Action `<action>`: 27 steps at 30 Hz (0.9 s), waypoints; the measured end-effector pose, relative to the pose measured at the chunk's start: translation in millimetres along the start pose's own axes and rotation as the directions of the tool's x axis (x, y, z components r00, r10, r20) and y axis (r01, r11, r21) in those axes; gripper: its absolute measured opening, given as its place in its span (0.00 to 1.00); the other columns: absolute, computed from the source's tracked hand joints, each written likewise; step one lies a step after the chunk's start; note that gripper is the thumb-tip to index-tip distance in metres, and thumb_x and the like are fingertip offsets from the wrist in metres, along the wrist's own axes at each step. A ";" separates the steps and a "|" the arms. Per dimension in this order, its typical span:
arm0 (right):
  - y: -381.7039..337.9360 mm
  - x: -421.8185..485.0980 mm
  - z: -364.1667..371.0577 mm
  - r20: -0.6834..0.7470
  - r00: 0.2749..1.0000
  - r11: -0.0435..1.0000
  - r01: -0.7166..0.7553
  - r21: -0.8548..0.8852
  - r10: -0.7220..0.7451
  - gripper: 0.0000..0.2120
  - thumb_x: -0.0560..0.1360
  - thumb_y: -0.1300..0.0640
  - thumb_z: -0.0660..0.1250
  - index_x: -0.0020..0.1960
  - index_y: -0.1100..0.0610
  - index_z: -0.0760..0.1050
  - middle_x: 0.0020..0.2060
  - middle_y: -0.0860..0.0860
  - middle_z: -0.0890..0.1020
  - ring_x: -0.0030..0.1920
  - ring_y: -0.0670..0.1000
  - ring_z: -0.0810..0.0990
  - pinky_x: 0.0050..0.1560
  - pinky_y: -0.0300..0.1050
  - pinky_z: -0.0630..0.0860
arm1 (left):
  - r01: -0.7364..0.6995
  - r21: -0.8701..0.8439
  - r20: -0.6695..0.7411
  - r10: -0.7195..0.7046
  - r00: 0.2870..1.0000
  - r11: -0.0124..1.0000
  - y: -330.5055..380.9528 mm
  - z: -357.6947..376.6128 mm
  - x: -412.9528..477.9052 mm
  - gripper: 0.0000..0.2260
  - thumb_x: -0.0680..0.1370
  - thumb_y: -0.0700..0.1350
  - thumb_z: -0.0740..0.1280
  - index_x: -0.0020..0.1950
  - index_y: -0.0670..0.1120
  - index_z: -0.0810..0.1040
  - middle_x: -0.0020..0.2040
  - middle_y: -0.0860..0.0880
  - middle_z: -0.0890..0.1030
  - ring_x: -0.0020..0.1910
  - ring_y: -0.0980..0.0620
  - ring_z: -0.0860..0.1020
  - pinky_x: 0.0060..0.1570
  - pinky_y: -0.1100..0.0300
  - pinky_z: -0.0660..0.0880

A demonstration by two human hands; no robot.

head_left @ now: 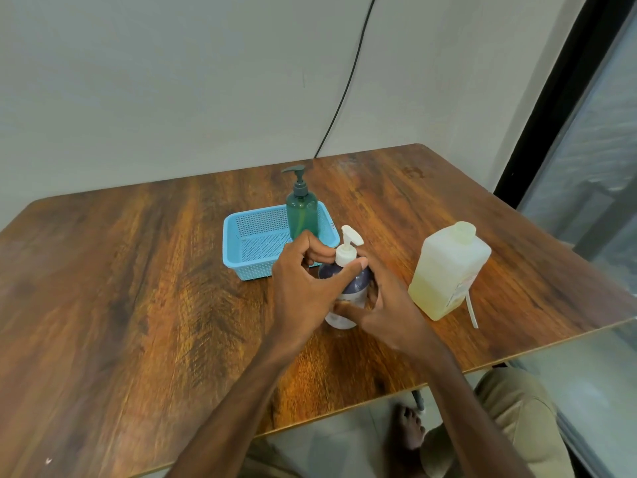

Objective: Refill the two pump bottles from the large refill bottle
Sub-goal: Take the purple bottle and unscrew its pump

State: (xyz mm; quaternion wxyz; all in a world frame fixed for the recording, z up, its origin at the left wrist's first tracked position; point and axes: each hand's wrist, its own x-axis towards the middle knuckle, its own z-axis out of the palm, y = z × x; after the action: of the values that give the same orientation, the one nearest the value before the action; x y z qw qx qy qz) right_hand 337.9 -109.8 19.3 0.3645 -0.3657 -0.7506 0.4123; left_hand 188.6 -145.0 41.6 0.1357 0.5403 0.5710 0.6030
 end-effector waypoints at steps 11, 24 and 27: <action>0.0 1.9 0.2 0.009 1.000 1.000 0.007 0.005 -0.007 0.38 0.69 0.47 0.81 0.72 0.38 0.65 0.66 0.34 0.76 0.66 0.38 0.76 0.59 0.34 0.78 | 0.006 0.076 0.259 -0.026 0.966 0.997 2.6 -15.4 0.3 0.19 0.77 0.65 0.69 0.67 0.64 0.78 0.65 0.63 0.79 0.66 0.60 0.74 0.61 0.65 0.71; 3.6 0.5 -1.9 0.005 0.999 0.998 -0.049 -0.034 0.049 0.40 0.68 0.48 0.81 0.63 0.20 0.59 0.59 0.18 0.71 0.62 0.26 0.72 0.54 0.22 0.73 | 0.009 -0.101 0.009 -0.008 1.000 0.995 27.4 -12.3 14.5 0.16 0.69 0.57 0.83 0.51 0.56 0.83 0.48 0.61 0.87 0.49 0.59 0.86 0.48 0.64 0.82; 3.4 1.0 -2.6 0.005 0.999 0.999 -0.036 -0.021 0.036 0.39 0.67 0.49 0.81 0.66 0.26 0.62 0.62 0.25 0.74 0.64 0.32 0.74 0.56 0.25 0.74 | 0.006 -0.138 -0.056 -0.014 0.998 0.990 39.0 -12.1 20.3 0.16 0.69 0.56 0.83 0.51 0.53 0.83 0.47 0.60 0.87 0.48 0.56 0.86 0.49 0.56 0.83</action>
State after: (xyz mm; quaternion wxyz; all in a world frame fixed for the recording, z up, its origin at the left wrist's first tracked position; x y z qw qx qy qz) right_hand 340.5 -106.7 17.5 0.3513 -0.3817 -0.7491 0.4120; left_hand 188.8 -147.9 87.1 0.1597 0.5095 0.5343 0.6553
